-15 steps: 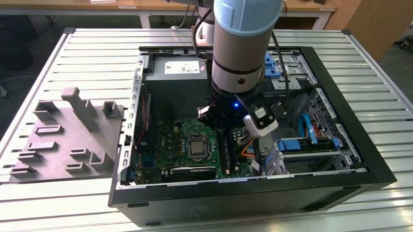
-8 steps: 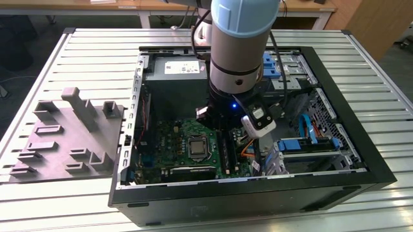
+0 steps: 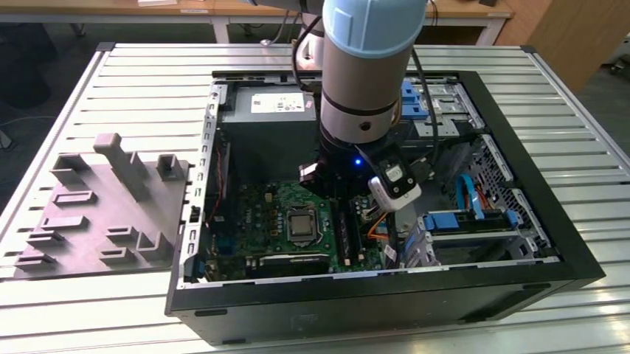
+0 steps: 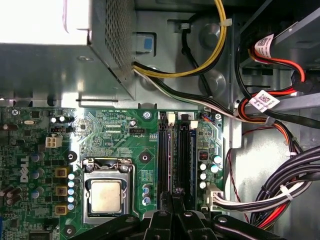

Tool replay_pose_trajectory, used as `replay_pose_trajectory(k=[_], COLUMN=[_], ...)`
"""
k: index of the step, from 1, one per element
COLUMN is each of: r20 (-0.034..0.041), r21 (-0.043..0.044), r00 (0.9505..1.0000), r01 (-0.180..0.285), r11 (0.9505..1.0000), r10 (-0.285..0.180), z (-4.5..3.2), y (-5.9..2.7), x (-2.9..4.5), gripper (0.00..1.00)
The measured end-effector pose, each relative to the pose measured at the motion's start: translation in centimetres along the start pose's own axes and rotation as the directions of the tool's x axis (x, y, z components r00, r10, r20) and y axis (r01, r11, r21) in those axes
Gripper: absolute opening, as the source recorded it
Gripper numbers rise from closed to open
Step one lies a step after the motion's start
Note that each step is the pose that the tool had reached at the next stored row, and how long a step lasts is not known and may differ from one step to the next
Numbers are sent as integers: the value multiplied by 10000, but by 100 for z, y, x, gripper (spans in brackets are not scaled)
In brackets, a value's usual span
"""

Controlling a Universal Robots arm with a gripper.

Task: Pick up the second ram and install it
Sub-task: 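Insert the second ram into the second slot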

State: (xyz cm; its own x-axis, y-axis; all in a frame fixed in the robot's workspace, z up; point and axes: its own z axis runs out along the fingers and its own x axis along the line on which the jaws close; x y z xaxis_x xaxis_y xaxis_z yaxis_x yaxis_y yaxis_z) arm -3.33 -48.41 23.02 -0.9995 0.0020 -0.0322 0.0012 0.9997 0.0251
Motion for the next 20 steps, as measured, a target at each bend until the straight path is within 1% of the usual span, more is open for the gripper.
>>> replay_pose_trajectory(k=[11, 20], r20=[0, 4], r21=[1, 7], r00=[10000, 9999], r01=[-17, -167], r11=[10000, 9999], r10=[17, 167], z=[11, 24], y=[0, -1], x=[0, -3], gripper=[11, 11])
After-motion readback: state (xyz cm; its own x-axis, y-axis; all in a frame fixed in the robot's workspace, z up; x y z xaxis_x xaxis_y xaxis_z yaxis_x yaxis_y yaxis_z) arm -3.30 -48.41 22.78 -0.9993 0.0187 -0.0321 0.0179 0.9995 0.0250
